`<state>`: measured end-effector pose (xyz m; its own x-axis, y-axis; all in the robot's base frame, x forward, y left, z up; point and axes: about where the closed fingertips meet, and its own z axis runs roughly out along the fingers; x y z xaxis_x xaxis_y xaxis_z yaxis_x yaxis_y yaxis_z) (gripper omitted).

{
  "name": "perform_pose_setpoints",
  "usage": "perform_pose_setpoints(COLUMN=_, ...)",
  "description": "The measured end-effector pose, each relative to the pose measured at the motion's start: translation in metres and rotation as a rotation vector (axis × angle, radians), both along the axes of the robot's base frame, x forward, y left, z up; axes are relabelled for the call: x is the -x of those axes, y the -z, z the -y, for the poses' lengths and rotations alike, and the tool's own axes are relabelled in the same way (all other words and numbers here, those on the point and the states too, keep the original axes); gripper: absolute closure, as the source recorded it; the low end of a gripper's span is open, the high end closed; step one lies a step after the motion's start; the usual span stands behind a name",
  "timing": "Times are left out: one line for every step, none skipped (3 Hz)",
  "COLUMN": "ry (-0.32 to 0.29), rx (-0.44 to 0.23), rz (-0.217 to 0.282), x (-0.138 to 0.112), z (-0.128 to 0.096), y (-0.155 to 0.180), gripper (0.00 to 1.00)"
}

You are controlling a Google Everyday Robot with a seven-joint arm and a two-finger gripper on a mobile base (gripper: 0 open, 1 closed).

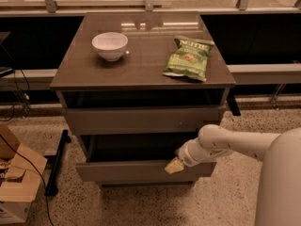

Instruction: Open middle drawer

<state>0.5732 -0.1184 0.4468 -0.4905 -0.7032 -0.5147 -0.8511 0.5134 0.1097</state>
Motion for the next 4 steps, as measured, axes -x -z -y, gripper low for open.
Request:
perform_pose_setpoints(ry=0.002, rx=0.029, rz=-0.018, x=0.007, z=0.002, y=0.008, gripper=0.00)
perform_pose_setpoints(ry=0.002, rx=0.119, rz=-0.104, x=0.027, z=0.017, y=0.033, gripper=0.02)
perform_pose_setpoints(ry=-0.010, rx=0.166, rz=-0.160, x=0.042, z=0.026, y=0.042, gripper=0.26)
perform_pose_setpoints(ry=-0.010, rx=0.166, rz=-0.160, x=0.042, z=0.026, y=0.036, gripper=0.40)
